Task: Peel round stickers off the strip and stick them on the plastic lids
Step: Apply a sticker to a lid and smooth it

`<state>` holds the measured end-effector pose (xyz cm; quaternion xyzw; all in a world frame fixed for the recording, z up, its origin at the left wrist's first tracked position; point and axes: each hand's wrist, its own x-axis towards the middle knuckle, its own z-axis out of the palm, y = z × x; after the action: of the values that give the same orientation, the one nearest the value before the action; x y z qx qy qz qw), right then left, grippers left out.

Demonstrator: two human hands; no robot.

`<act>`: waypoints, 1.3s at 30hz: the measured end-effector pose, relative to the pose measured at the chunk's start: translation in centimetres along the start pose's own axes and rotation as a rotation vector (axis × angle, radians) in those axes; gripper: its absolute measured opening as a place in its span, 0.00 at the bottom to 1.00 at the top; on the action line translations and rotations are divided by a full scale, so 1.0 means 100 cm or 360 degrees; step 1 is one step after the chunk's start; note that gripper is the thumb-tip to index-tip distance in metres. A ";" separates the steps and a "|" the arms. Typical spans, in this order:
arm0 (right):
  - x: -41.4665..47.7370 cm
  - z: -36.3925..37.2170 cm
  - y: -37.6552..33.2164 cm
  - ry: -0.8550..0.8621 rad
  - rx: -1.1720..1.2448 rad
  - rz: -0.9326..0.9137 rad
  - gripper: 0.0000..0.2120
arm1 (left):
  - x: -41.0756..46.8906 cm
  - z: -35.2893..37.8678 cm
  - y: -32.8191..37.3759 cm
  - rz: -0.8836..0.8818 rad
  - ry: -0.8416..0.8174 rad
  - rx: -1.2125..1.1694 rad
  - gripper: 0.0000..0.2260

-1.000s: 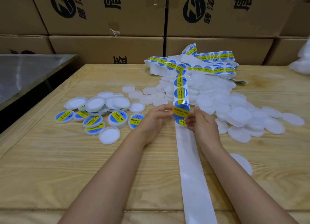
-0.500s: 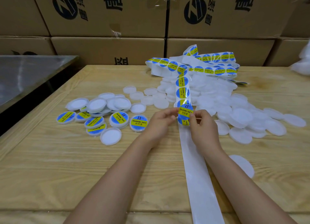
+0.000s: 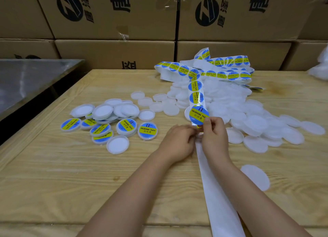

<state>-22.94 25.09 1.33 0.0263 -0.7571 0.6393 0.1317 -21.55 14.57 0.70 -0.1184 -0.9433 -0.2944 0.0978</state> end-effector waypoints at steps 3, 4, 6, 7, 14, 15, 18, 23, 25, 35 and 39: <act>0.001 0.002 0.006 0.0077 0.0026 0.0099 0.08 | 0.001 -0.001 -0.004 -0.0280 0.0170 -0.0399 0.19; 0.002 0.002 0.007 0.0092 0.0021 0.0098 0.08 | 0.003 -0.002 -0.006 -0.0374 0.0267 -0.0454 0.20; 0.002 0.004 0.007 0.0104 -0.0013 0.0058 0.08 | 0.010 -0.002 -0.010 -0.0468 0.0375 -0.0402 0.22; 0.002 0.005 0.008 0.0107 -0.0036 0.0034 0.07 | 0.013 -0.001 -0.011 -0.0498 0.0388 -0.0367 0.22; 0.003 0.004 0.009 0.0151 0.0013 0.0040 0.08 | 0.050 0.004 -0.014 -0.0877 0.0493 -0.0222 0.20; 0.003 0.004 0.009 0.0156 0.0019 0.0043 0.08 | 0.054 0.004 -0.014 -0.0912 0.0497 -0.0253 0.21; 0.004 0.005 0.010 0.0154 -0.0004 0.0016 0.08 | 0.060 0.006 -0.014 -0.1000 0.0538 -0.0327 0.20; 0.005 0.004 0.010 0.0174 0.0014 0.0001 0.08 | 0.063 0.003 -0.017 -0.1051 0.0575 -0.0550 0.15; 0.006 0.004 0.010 0.0190 0.0052 0.0017 0.08 | 0.060 -0.003 -0.017 -0.1030 0.0595 -0.0747 0.12; 0.004 0.003 0.008 0.0133 0.0142 0.0014 0.04 | 0.010 -0.041 -0.018 -0.0833 0.0583 -0.1532 0.09; 0.001 0.002 0.006 -0.0021 0.0204 -0.0014 0.08 | -0.005 -0.040 -0.013 -0.0776 0.0512 -0.1659 0.08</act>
<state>-23.18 25.06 0.77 0.0422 -0.7154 0.6856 0.1276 -20.97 11.16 3.11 0.1152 -0.6477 -0.7468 0.0980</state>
